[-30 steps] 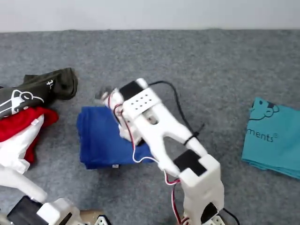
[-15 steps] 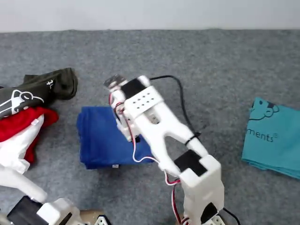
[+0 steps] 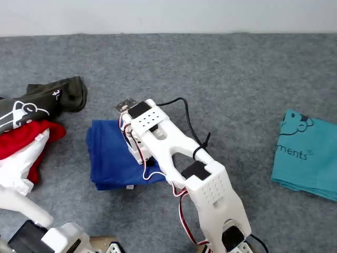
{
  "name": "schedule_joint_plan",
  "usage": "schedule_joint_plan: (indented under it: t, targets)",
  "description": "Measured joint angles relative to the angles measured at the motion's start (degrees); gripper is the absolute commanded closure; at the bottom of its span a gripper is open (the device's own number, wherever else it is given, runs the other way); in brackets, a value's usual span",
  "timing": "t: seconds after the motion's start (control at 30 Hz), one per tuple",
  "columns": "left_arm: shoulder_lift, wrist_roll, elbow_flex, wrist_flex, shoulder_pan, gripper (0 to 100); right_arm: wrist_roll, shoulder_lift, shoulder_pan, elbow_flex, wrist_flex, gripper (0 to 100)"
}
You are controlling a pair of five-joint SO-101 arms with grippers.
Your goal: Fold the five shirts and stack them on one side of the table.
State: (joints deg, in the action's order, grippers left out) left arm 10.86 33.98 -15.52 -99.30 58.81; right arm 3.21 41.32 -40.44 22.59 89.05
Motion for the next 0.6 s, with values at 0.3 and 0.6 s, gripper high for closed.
schedule_joint_plan:
  t: [0.3,0.6]
  targets:
    - [0.0,0.0,0.0,0.0,0.0,98,-4.1,3.3,3.8,8.4,8.7,99.1]
    - [0.0,0.0,0.0,0.0,0.0,98,-17.1,-3.0,13.5,0.8,11.3,98.9]
